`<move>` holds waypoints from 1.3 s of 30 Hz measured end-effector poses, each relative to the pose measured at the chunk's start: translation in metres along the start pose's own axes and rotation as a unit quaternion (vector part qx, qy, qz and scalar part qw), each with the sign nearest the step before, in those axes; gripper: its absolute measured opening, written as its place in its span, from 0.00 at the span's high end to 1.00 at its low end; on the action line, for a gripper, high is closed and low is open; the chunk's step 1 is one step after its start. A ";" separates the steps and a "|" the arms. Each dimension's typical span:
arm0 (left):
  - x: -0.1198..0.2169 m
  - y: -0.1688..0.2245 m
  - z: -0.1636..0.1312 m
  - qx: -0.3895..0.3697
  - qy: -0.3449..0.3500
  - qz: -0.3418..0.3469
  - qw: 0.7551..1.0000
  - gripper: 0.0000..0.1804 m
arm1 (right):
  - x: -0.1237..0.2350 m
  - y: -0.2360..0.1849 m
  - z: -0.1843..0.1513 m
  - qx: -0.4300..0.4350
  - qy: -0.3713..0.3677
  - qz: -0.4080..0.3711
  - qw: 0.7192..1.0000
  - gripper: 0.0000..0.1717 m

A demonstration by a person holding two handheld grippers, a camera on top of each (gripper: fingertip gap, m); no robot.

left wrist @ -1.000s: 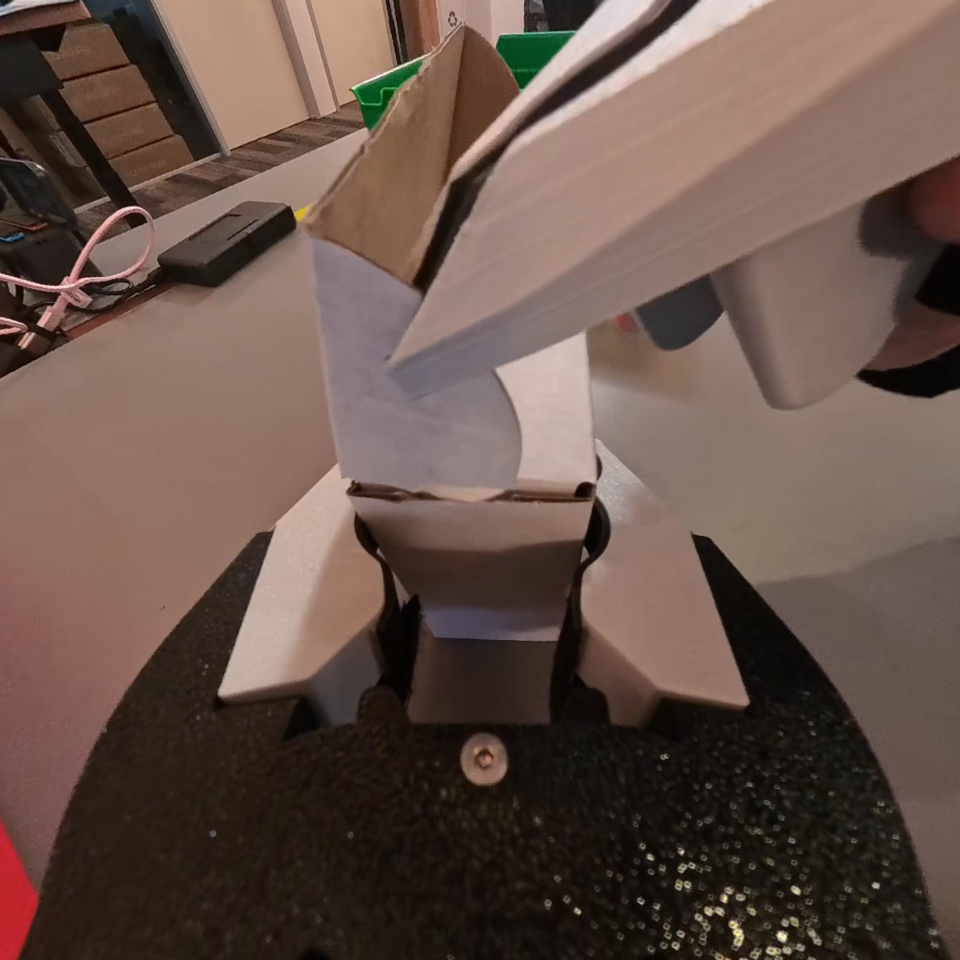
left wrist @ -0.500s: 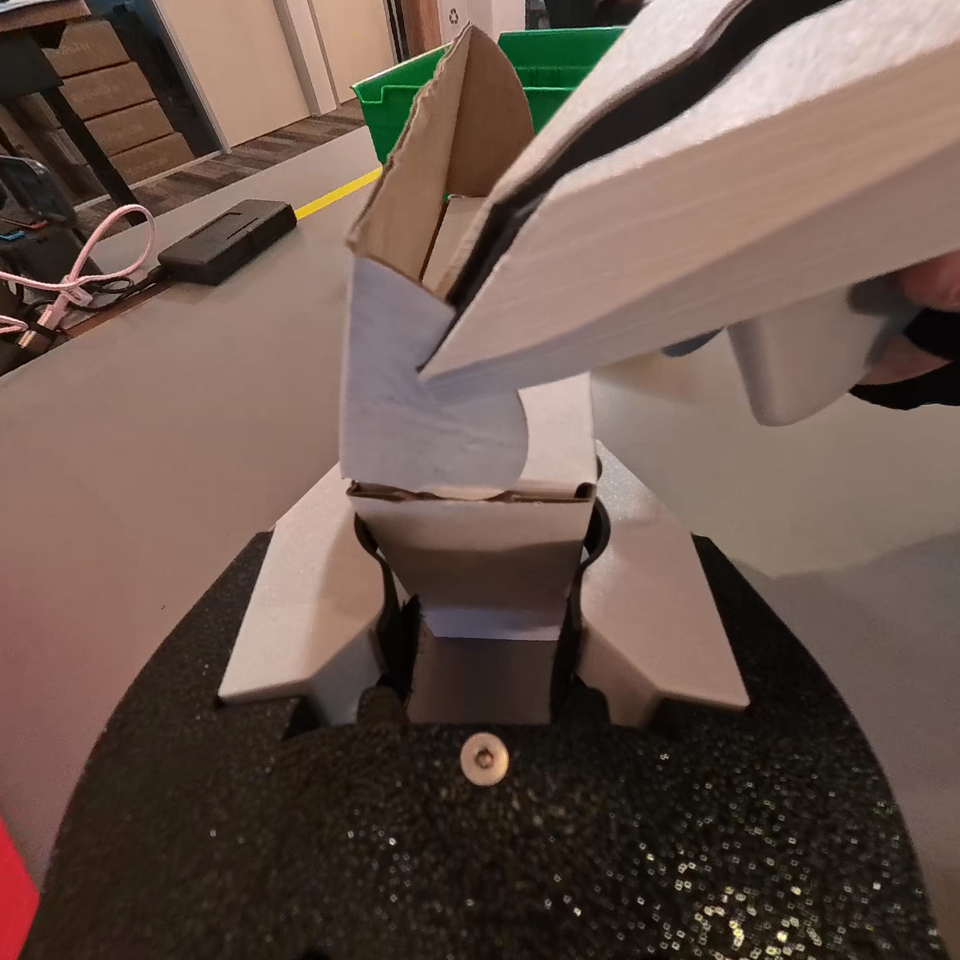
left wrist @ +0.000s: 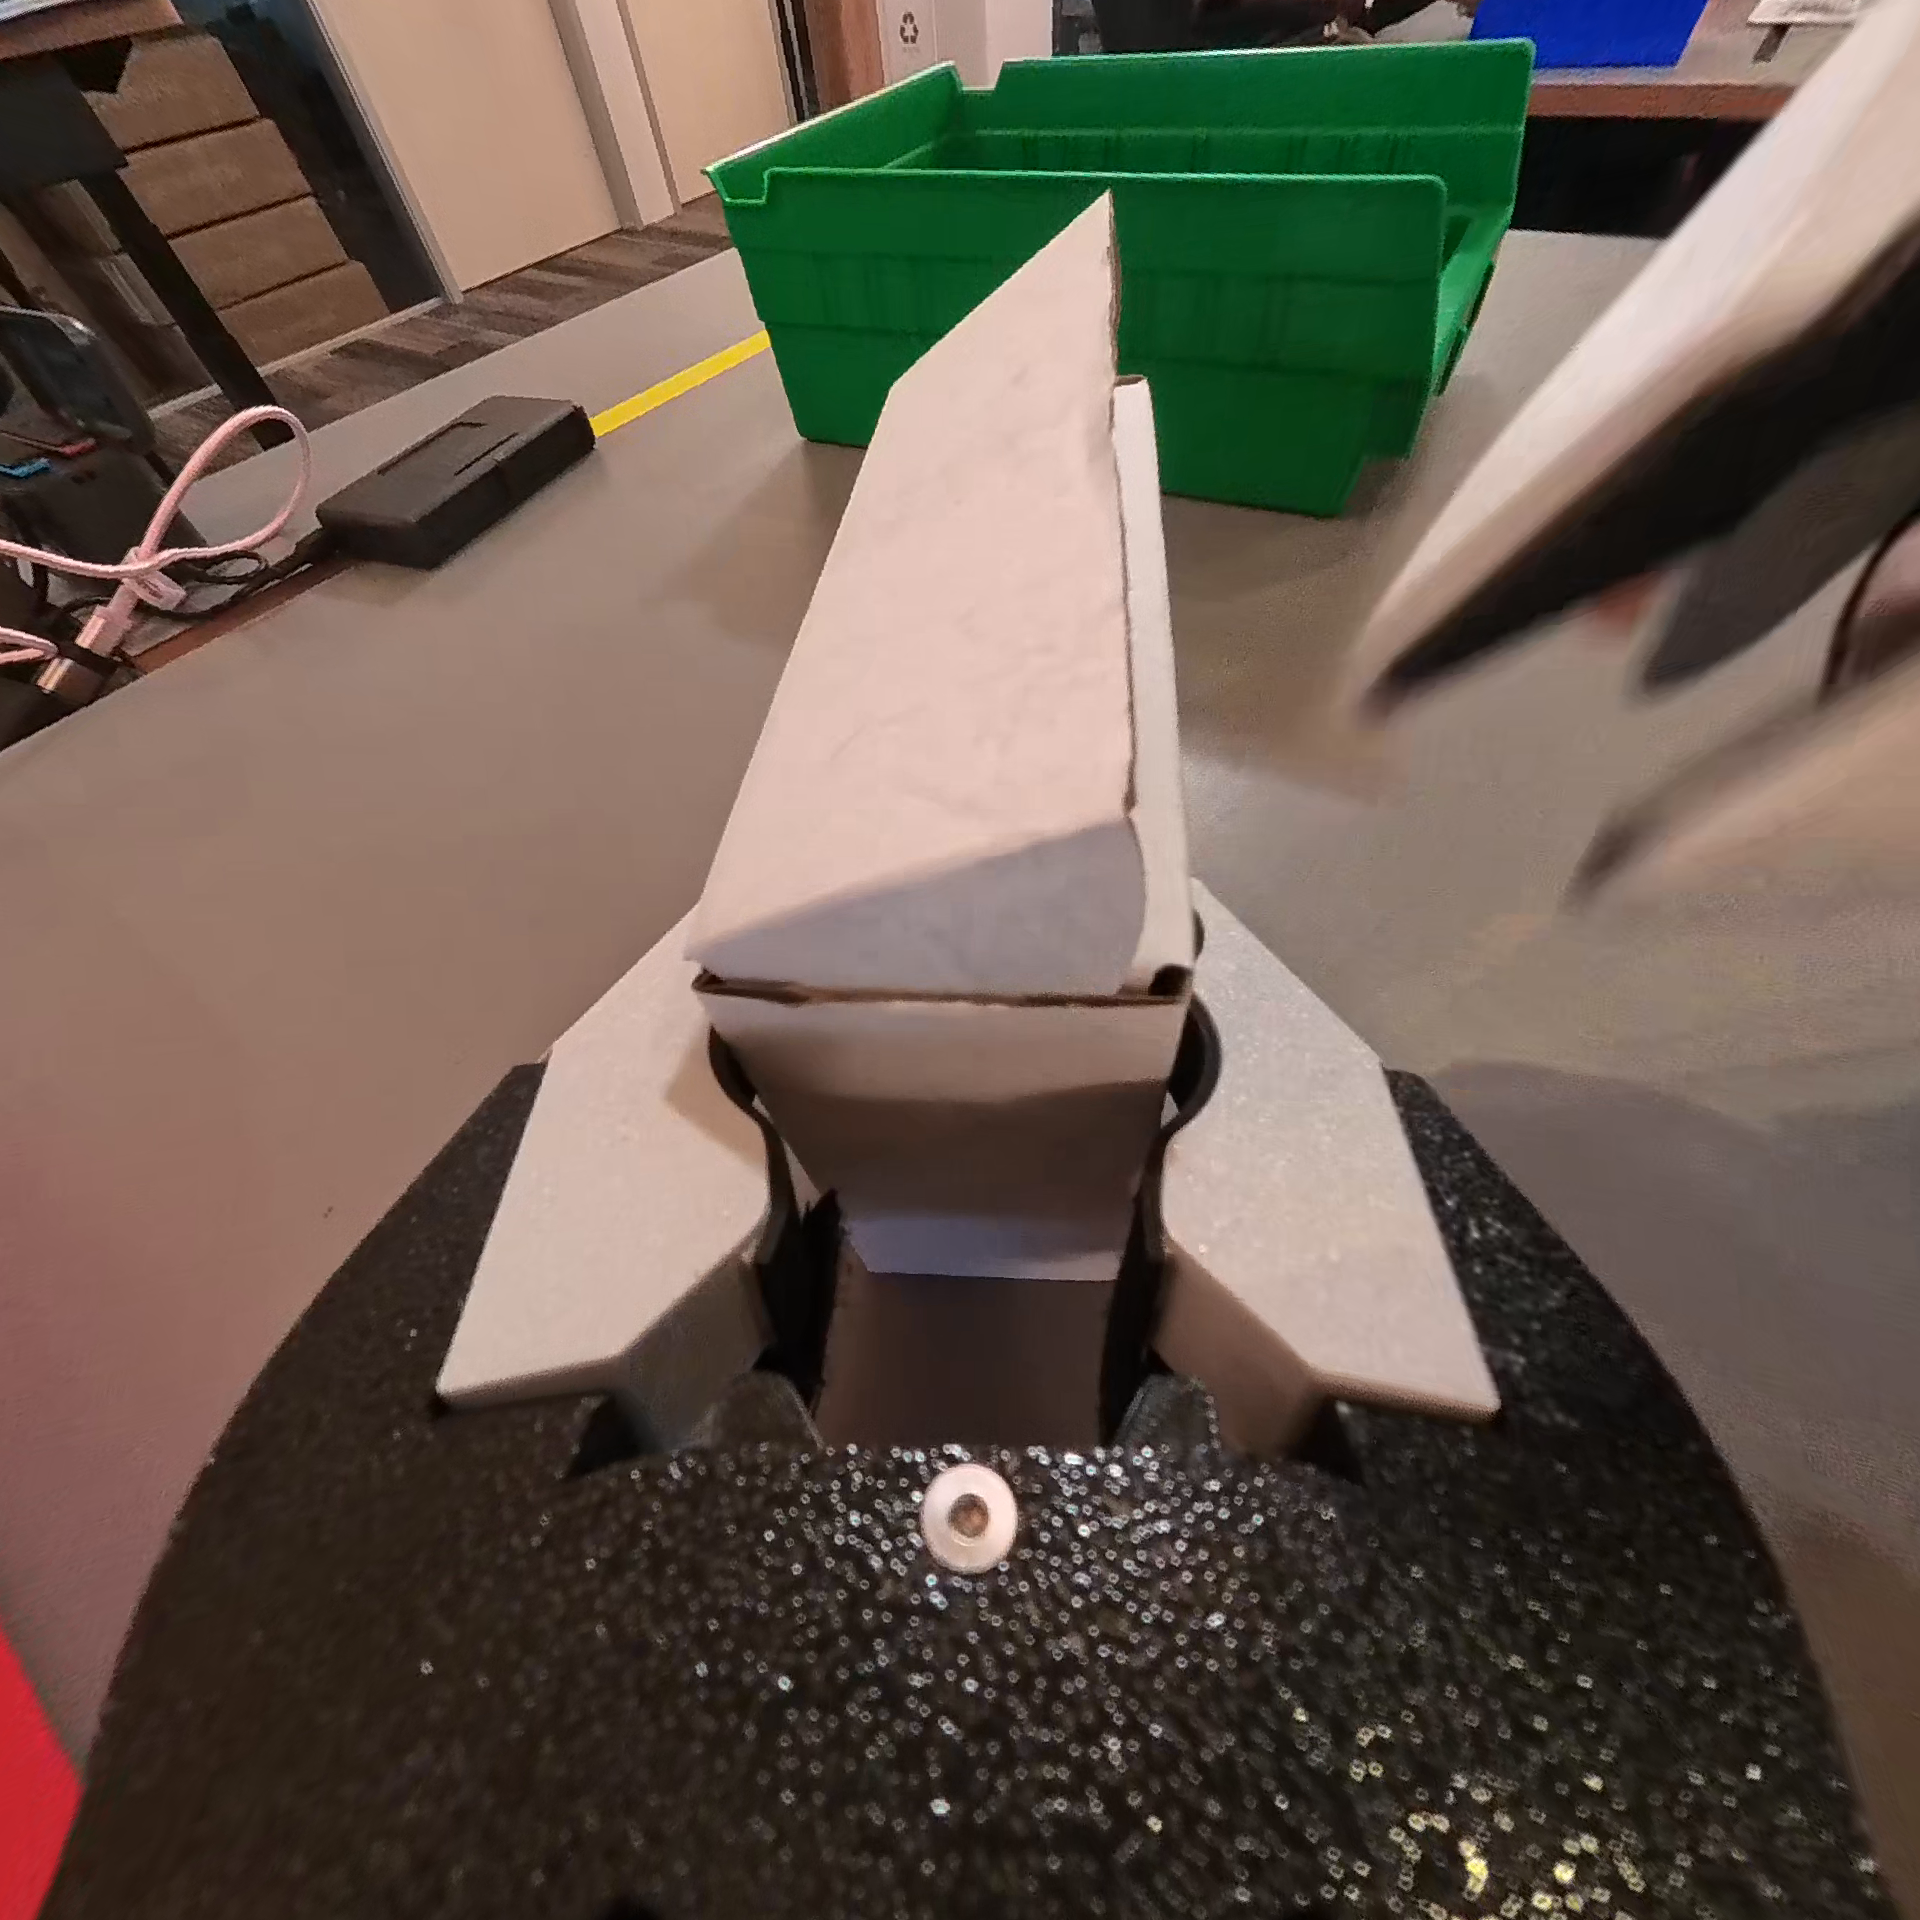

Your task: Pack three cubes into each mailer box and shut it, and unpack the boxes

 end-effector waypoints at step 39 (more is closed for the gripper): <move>0.008 0.043 0.010 -0.359 0.076 0.091 0.926 0.59 | 0.017 0.054 -0.066 0.465 -0.332 0.015 0.820 0.62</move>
Point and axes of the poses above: each gripper's, where its closed fingertips meet, x back along the fingers, z out of its top, y = z × x across the jaws, the point moved 4 cm from there along x, back along the fingers, and after that the axes turned 10 degrees about -y, right-handed, at the moved point
